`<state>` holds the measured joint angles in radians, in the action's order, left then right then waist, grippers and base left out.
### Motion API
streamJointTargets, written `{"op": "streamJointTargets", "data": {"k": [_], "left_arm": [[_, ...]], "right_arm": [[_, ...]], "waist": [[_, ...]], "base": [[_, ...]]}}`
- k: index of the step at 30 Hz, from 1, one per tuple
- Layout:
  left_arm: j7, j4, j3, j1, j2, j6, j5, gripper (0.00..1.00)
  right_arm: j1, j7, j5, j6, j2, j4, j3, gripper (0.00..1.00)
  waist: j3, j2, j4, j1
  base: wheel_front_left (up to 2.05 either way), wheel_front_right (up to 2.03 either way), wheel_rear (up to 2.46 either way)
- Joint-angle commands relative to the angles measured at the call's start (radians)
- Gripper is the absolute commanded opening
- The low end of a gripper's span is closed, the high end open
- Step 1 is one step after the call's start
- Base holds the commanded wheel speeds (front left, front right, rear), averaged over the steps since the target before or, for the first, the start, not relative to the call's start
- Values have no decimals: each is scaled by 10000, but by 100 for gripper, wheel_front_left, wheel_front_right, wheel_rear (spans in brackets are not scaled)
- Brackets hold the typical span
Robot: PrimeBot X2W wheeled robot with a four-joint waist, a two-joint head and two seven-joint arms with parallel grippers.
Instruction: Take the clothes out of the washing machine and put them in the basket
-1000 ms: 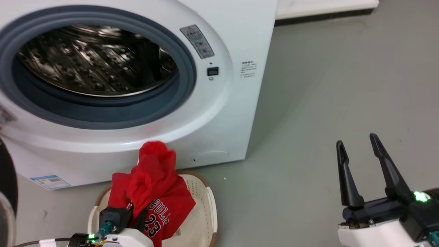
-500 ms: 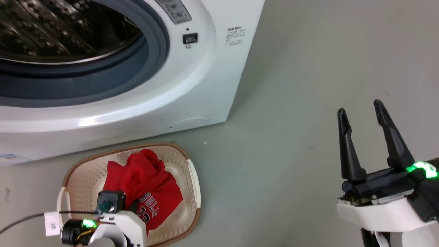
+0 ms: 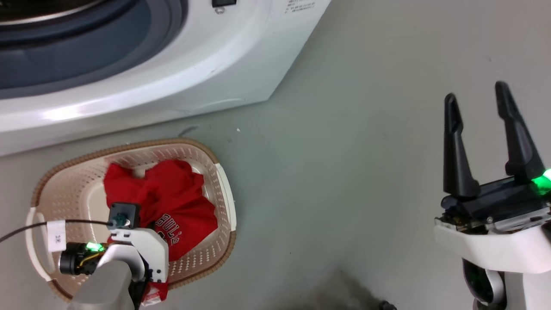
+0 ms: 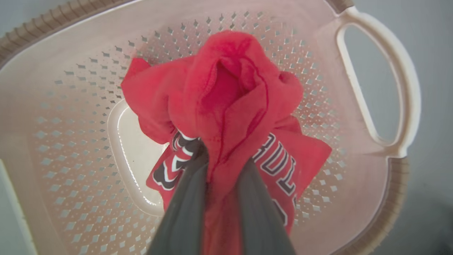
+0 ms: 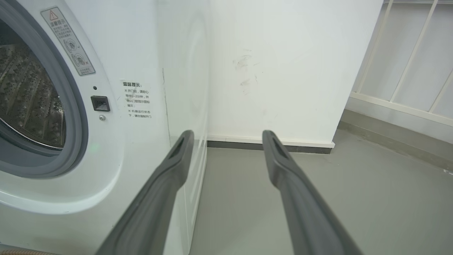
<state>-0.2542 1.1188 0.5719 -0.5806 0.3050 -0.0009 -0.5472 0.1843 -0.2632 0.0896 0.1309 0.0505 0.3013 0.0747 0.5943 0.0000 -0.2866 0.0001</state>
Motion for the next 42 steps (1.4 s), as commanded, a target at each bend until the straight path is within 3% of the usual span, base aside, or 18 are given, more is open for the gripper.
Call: {"op": "streamJointTargets", "data": {"k": [1, 9, 25, 26, 27, 42], "left_arm": [[31, 170, -9, -241, -14, -55, -8, 0], [508, 1292, -150, -1111, 127, -229, -270, 0], [933, 1634, 162, -2197, 187, 229, -84, 0], [899, 1637, 150, -2199, 152, 214, -129, 44], [860, 1636, 173, -2173, 133, 207, -123, 100], [-86, 1418, 259, -923, -440, 242, -128, 100]], "right_arm": [[192, -24, 110, -3, -5, 84, -37, 100], [632, -24, 319, -3, -5, 399, -136, 100], [1086, -24, 487, -3, -5, 636, -310, 100], [1086, -24, 466, -3, -5, 596, -291, 100], [1069, -26, 437, -3, -5, 572, -263, 100], [87, -24, -61, -3, -5, -112, -219, 100]], "waist": [[467, 0, -127, -1], [1515, 0, -273, -1], [2573, 0, -236, -1], [2522, 0, -228, -1], [2459, 0, -222, -1], [211, 0, 290, -1]], "base": [[0, 0, 0], [0, 0, 0], [0, 0, 0], [0, 0, 0], [0, 0, 0], [0, 0, 0]]}}
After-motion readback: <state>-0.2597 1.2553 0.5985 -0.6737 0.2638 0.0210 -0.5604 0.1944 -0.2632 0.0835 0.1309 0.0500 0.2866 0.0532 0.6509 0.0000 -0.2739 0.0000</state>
